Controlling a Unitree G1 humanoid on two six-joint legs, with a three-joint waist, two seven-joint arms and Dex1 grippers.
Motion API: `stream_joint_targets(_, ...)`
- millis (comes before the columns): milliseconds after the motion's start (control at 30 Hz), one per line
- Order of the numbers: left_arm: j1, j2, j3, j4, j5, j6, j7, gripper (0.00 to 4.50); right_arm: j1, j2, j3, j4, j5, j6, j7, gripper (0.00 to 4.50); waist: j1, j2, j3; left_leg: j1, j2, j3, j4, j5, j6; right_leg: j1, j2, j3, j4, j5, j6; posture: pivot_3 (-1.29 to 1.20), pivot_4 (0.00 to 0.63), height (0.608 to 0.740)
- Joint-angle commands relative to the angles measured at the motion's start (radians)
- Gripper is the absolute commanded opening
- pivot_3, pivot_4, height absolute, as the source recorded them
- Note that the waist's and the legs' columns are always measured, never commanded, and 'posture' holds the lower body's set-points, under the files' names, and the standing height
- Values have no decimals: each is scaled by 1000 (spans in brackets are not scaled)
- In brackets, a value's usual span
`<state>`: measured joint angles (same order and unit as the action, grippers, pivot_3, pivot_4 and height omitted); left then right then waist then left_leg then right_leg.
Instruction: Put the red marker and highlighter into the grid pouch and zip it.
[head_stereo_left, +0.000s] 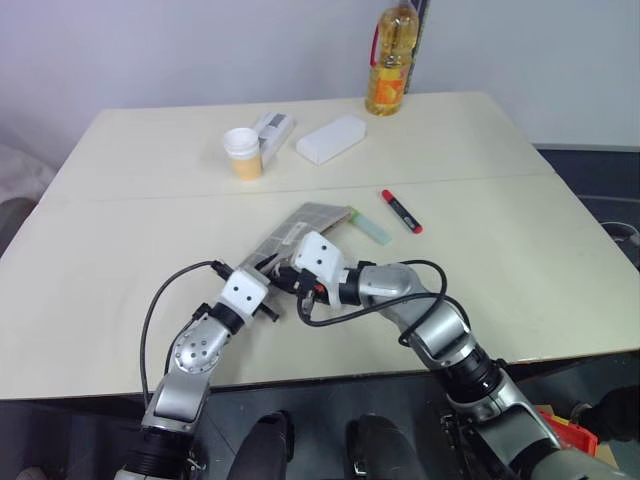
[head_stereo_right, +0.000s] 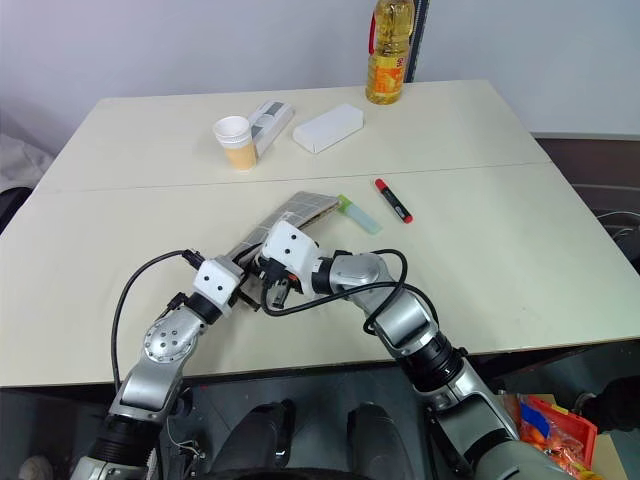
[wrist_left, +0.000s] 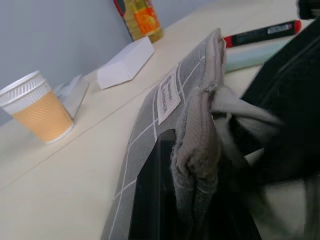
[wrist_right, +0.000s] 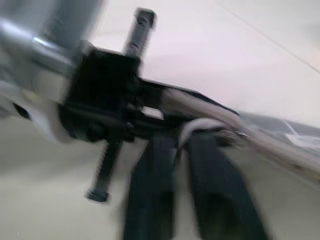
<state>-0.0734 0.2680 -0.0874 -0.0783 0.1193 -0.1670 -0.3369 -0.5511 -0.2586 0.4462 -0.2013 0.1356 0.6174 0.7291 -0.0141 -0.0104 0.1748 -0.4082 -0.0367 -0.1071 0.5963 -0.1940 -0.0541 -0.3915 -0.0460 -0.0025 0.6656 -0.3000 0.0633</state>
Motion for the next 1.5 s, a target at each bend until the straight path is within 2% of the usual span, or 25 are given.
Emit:
stream_joint_targets(33,-4,6,12,-25,20,-1,34,0,4,-44,-39,-57,-4,-15,5,2516,0,0,0,0,0,0,0,0,0,0,0,0,0,0,0,0,150,740)
stream_joint_targets(100,2,15,33,-22,32,2,61,0,16,-103,-102,-38,-20,-27,-18,3488,3,0,0,0,0,0,0,0,0,0,0,0,0,0,0,0,150,740)
stream_joint_targets(267,13,53,41,-9,66,-5,81,0,15,-182,-245,55,-12,-24,-71,3488,1,0,0,0,-1,0,0,0,0,0,0,0,0,0,0,0,150,740)
stream_joint_targets(400,13,67,30,3,69,-16,79,0,-33,-175,-331,197,-34,-30,-169,3488,-2,0,0,0,0,1,0,0,0,0,0,0,0,0,0,0,150,740)
stream_joint_targets(533,7,66,29,13,66,-15,80,0,-89,-148,-366,358,-43,-47,-228,3488,-1,0,0,0,0,1,0,0,0,0,0,0,0,0,0,0,150,740)
stream_joint_targets(667,4,63,26,17,66,-13,82,0,-134,-112,-372,509,-40,-77,-228,3488,-1,0,0,0,0,1,0,0,0,0,0,0,0,0,0,0,150,740)
stream_joint_targets(800,12,52,35,10,61,-2,95,0,-143,-93,-373,561,-30,-88,-212,3488,0,0,0,0,0,2,0,0,0,0,0,0,0,0,0,0,150,740)
stream_joint_targets(833,14,48,40,8,56,2,100,0,-142,-92,-372,561,-31,-92,-210,2951,-1,0,0,0,0,2,0,0,0,0,0,0,0,0,0,0,150,740)
stream_joint_targets(867,16,45,45,7,51,5,103,0,-140,-92,-373,560,-34,-99,-214,2677,-1,0,0,0,0,2,0,0,0,0,0,0,0,0,0,0,150,740)
stream_joint_targets(967,15,36,58,5,26,6,104,0,-132,-100,-373,526,-41,-116,-219,1048,-1,0,0,0,0,2,0,0,0,0,0,0,1,0,0,0,150,740)
stream_joint_targets(1000,13,32,62,4,14,5,103,0,-126,-108,-369,503,-43,-125,-211,842,-1,0,0,0,0,2,0,0,0,0,0,0,1,0,0,0,150,740)
stream_joint_targets(1100,7,17,72,-5,-37,7,87,0,-93,-143,-352,407,-47,-144,-170,868,0,0,0,0,0,2,0,0,0,0,0,1,1,0,0,0,150,740)
stream_joint_targets(1267,-7,-8,77,-15,-131,15,42,0,5,-210,-362,125,29,-79,-62,868,2,0,0,0,0,1,0,0,0,0,0,0,1,0,0,0,150,740)
stream_joint_targets(1500,-16,-14,60,-16,-148,15,12,0,28,-195,-353,30,60,-2,-64,868,1,0,0,0,0,1,1,0,0,1,0,0,1,0,0,0,150,740)
